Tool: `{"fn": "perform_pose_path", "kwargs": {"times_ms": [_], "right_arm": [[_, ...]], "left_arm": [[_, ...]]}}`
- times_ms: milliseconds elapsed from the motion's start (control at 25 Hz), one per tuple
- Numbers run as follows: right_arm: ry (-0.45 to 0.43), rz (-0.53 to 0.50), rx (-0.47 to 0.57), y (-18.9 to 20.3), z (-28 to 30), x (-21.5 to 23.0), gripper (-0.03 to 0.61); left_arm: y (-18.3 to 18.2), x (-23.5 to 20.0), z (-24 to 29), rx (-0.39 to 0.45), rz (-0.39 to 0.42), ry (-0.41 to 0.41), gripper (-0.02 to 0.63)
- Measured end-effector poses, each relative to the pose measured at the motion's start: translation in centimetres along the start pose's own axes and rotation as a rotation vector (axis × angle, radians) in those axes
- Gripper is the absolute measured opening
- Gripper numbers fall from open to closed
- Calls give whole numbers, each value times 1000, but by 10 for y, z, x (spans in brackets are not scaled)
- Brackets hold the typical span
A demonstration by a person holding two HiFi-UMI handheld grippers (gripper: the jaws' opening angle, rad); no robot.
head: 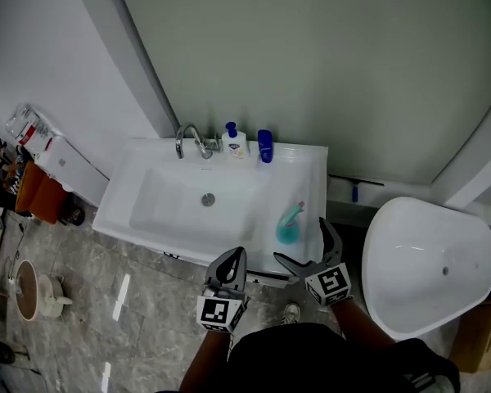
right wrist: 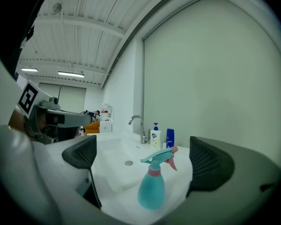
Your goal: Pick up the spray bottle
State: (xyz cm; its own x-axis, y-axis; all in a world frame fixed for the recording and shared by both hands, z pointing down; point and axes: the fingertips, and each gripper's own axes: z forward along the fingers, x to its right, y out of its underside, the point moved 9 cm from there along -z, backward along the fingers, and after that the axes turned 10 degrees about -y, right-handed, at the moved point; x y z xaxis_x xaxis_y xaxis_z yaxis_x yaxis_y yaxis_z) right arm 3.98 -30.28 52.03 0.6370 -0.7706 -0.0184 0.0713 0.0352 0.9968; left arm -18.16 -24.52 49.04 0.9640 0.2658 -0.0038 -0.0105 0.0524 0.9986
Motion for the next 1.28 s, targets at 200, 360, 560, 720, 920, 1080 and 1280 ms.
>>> {"fn": "perform_pose_path", "kwargs": {"times_ms": [200, 360, 560, 720, 920, 1080, 1280], "right_arm": [[-27, 10, -38, 13, 5, 12, 591], [-20, 50, -63, 23, 15, 15, 591], [8, 85, -123, 38, 30, 18, 591], [0, 104, -205, 60, 38, 21, 589], [-18, 114, -276, 74, 46, 27, 583], [-24, 115, -302, 80, 54, 32, 515], [-27, 95, -321, 83, 66, 35, 418]], "left_arm": [[3, -1, 16, -5, -12, -32, -3], [7, -9, 23, -27, -22, -33, -3], [6, -25, 34, -36, -8, 0, -3], [7, -37, 42, -41, -3, 7, -3], [11, -43, 41, -53, -7, 18, -3], [14, -48, 42, -62, -8, 22, -3], [11, -53, 43, -52, -3, 19, -3]]}}
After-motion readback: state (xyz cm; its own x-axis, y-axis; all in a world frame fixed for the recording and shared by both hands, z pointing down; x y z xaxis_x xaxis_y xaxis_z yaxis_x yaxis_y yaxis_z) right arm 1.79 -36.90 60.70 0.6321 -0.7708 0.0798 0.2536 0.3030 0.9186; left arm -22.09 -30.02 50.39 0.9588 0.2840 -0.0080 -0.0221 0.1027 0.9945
